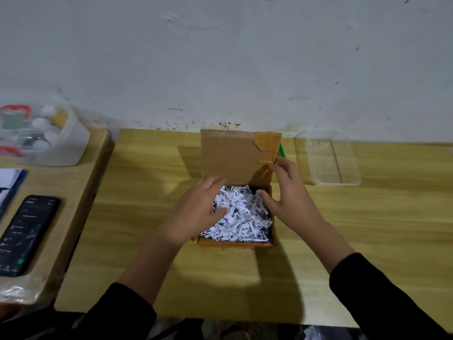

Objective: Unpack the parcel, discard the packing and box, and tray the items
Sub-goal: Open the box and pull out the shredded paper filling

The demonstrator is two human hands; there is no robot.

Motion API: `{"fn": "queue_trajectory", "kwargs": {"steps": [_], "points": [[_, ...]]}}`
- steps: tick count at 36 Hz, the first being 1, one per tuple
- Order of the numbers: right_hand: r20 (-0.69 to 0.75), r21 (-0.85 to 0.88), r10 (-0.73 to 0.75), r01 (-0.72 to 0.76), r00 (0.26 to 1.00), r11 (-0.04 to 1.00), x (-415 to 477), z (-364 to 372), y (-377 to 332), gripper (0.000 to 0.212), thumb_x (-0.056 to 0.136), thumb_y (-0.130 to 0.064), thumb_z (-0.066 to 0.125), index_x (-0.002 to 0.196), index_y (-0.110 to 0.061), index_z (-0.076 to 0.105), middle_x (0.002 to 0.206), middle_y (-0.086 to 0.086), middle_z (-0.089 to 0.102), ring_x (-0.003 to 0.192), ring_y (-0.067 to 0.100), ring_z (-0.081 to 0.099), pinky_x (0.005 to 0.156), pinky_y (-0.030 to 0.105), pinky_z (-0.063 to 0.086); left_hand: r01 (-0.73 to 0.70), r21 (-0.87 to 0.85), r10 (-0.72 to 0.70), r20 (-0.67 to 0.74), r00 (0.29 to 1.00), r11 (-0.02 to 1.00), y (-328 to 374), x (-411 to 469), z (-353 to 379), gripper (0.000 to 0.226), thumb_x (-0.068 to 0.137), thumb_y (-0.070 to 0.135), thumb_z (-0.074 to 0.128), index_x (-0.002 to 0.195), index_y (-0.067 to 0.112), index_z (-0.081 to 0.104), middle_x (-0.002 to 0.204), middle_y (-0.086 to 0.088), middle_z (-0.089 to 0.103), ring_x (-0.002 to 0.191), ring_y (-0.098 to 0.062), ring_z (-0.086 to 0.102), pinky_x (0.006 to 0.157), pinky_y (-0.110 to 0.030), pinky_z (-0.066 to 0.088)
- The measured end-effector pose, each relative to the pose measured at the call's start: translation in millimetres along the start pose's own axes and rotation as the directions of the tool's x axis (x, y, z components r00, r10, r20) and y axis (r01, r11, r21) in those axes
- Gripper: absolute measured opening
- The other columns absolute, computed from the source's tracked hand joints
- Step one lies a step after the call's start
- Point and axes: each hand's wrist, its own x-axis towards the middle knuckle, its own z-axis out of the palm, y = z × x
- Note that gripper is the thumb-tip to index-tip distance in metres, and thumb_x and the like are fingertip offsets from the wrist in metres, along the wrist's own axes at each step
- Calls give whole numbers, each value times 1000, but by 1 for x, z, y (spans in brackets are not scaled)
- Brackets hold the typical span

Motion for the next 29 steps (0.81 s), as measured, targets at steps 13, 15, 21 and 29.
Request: {"fn": "queue_trajectory", "kwargs": {"steps": [13,15,21,29], "points": [[314,-43,18,-4,949,999,12,22,11,63,87,-25,61,138,1,34,150,15,29,139,30,27,116,37,23,110,55,-117,147,982,992,4,14,8,76,91,42,50,149,14,10,159,1,4,145,-16,10,115,-31,15],[287,-33,6,4,958,999,11,19,10,62,88,-24,60,138,0,34,150,14,30,139,29,27,116,34,22,101,46,-107,146,984,994,4,13,6,75,91,42,50,149,13,12,159,0,5,145,-17,11,116,-31,16],[227,28,-122,119,966,993,-13,11,-8,65,84,-28,64,138,-4,36,141,13,40,131,26,36,108,27,27,-12,41,8,81,997,999,4,-2,6,71,90,39,54,148,14,21,156,0,19,141,-14,21,111,-24,21],[643,-227,92,74,760,971,-2,39,-19,108,69,-40,75,146,-12,5,142,14,23,135,41,19,111,45,27,4,214,-93,407,909,977,8,11,15,106,73,43,73,148,10,4,155,-5,11,143,-22,13,111,-35,28]]}}
